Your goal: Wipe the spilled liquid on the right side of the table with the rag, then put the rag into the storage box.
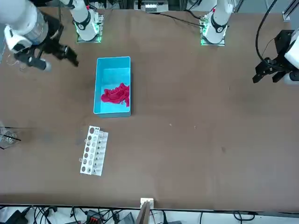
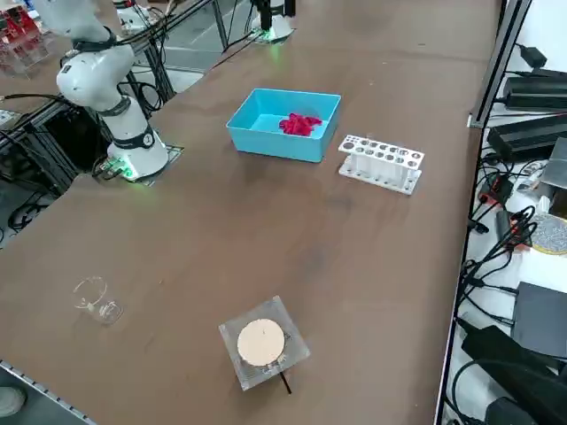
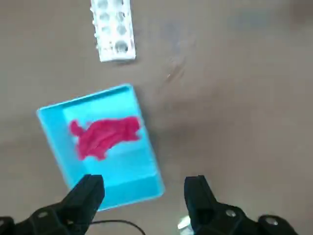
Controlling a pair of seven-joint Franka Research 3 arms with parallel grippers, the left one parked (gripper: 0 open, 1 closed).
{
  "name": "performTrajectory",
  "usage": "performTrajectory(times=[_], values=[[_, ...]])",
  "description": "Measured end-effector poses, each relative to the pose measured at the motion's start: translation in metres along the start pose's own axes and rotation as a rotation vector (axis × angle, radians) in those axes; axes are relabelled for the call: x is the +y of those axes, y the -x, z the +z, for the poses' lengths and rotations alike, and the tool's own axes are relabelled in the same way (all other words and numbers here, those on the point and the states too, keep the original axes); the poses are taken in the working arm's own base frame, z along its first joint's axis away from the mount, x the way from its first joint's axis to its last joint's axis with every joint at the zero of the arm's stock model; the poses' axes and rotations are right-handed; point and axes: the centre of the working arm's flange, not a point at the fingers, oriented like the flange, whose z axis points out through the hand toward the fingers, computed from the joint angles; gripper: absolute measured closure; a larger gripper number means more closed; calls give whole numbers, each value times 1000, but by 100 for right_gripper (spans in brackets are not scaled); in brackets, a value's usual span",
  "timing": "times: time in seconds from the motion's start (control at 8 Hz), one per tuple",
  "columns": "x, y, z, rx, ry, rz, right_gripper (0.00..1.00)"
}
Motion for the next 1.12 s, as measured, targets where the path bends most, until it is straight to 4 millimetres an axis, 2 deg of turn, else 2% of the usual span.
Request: performTrajectory(times=[0.25,0.38,0.62,1.12], values=[[56,-33,12,37,-6,-220,0],[73,-47,21,59,-10,-257,0],[83,-56,38,79,-14,-251,0],[86,-35,33,72,-14,-250,0]])
